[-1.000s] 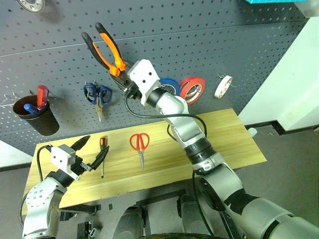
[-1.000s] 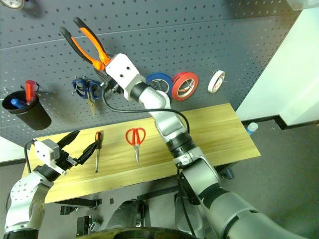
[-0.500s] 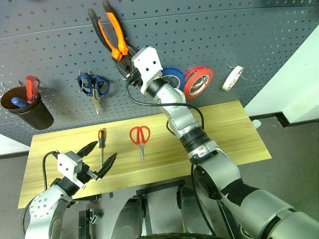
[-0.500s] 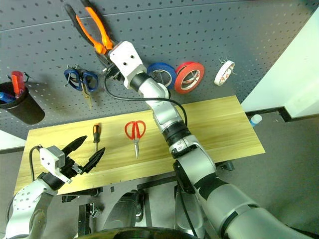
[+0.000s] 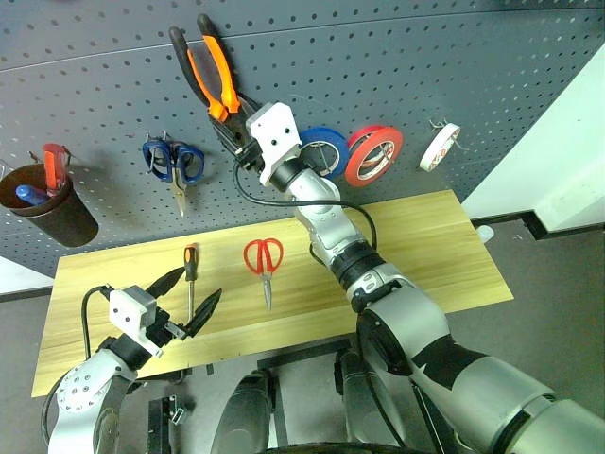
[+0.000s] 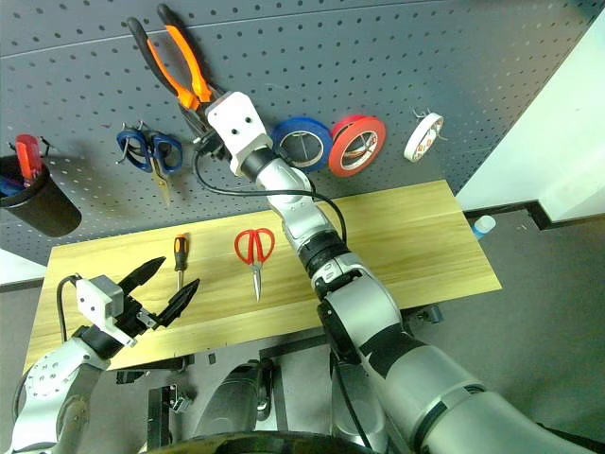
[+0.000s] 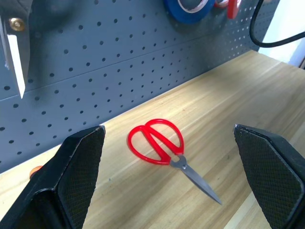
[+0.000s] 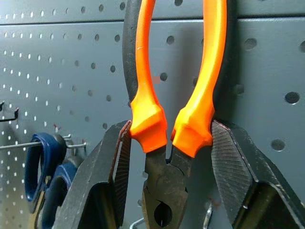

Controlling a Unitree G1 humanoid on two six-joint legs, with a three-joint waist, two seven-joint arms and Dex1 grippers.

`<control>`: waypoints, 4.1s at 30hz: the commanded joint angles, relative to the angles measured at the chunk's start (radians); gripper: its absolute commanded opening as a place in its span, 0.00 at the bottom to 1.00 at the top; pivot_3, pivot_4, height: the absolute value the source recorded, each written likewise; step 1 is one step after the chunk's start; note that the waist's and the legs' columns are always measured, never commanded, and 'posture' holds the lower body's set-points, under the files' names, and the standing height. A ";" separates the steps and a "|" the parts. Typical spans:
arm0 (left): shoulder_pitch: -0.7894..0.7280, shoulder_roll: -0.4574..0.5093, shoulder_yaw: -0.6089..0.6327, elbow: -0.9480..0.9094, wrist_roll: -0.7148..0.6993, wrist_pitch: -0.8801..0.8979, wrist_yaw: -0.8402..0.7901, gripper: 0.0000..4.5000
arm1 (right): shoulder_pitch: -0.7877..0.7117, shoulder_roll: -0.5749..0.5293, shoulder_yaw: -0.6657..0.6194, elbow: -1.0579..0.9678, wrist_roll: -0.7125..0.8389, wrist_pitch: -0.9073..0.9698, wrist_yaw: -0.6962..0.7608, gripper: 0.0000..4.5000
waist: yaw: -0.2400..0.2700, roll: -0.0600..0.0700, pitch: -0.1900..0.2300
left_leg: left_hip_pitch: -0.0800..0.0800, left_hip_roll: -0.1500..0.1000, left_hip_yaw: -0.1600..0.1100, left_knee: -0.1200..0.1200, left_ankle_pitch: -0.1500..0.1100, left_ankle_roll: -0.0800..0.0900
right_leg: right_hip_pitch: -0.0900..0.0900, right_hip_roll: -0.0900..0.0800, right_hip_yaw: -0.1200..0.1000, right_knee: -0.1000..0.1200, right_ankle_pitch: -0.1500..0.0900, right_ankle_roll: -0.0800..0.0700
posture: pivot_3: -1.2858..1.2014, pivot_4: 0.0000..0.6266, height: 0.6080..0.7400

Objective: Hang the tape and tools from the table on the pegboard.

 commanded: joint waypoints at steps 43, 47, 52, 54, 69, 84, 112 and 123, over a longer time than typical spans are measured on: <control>-0.003 -0.041 -0.128 -0.100 0.178 0.232 0.279 1.00 | 0.554 -0.517 0.115 -1.046 0.156 0.245 0.405 0.99 | 0.034 -0.009 -0.007 | 0.003 0.001 0.000 0.005 0.001 -0.001 | 0.009 0.001 0.000 -0.003 -0.002 -0.003 | 0.50 0.25 1.00; -0.155 -0.105 -0.259 -0.099 0.300 0.491 0.443 1.00 | 0.661 -0.688 0.117 -1.054 0.189 0.286 0.563 0.99 | 0.042 -0.010 -0.010 | 0.003 0.000 0.000 0.006 0.001 -0.001 | 0.011 0.001 -0.001 -0.005 0.000 0.000 | 0.50 0.23 1.00; -0.433 -0.255 -0.353 0.024 0.384 0.838 0.617 1.00 | 0.766 -0.811 0.135 -0.983 0.183 0.292 0.701 0.99 | 0.044 -0.011 -0.015 | 0.004 0.000 0.000 0.006 0.001 -0.001 | 0.011 0.001 -0.001 -0.005 0.001 0.001 | 0.48 0.21 1.00; -0.525 -0.327 -0.344 0.090 0.383 0.956 0.670 1.00 | 0.784 -0.827 0.132 -0.953 0.187 0.284 0.734 0.99 | 0.039 -0.011 -0.017 | 0.004 0.000 0.000 0.006 0.001 -0.001 | 0.012 0.001 -0.001 -0.006 0.002 0.002 | 0.48 0.21 1.00; -0.819 -0.508 -0.185 0.493 0.411 1.114 0.920 1.00 | 0.809 -0.814 0.076 -0.885 0.180 0.218 0.735 0.99 | 0.032 -0.011 -0.019 | 0.002 -0.001 0.000 0.006 0.003 -0.005 | 0.015 0.000 -0.001 -0.017 0.007 0.007 | 0.47 0.22 1.00; -0.966 -0.557 0.033 0.746 0.313 1.075 1.009 0.49 | 0.812 -0.811 0.065 -0.890 0.161 0.193 0.697 1.00 | 0.034 -0.007 -0.035 | 0.005 -0.001 0.001 0.007 0.005 -0.009 | 0.019 0.000 -0.001 -0.017 0.009 0.008 | 0.46 0.20 1.00; -0.094 -0.063 0.022 -0.178 0.082 0.453 0.286 0.23 | 0.781 -0.676 0.005 -1.143 0.615 0.485 0.764 1.00 | 0.028 -0.005 -0.044 | 0.006 0.000 0.002 0.007 0.007 -0.012 | 0.017 0.000 0.002 -0.015 0.010 0.000 | 0.49 0.19 1.00; -0.255 -0.086 0.218 -0.134 -0.115 0.283 0.281 0.23 | 0.731 -0.659 -0.023 -1.198 0.682 0.630 0.798 1.00 | 0.054 -0.012 -0.065 | 0.010 0.000 0.002 0.010 0.007 -0.012 | 0.024 0.001 0.000 -0.015 0.011 0.000 | 0.50 0.15 1.00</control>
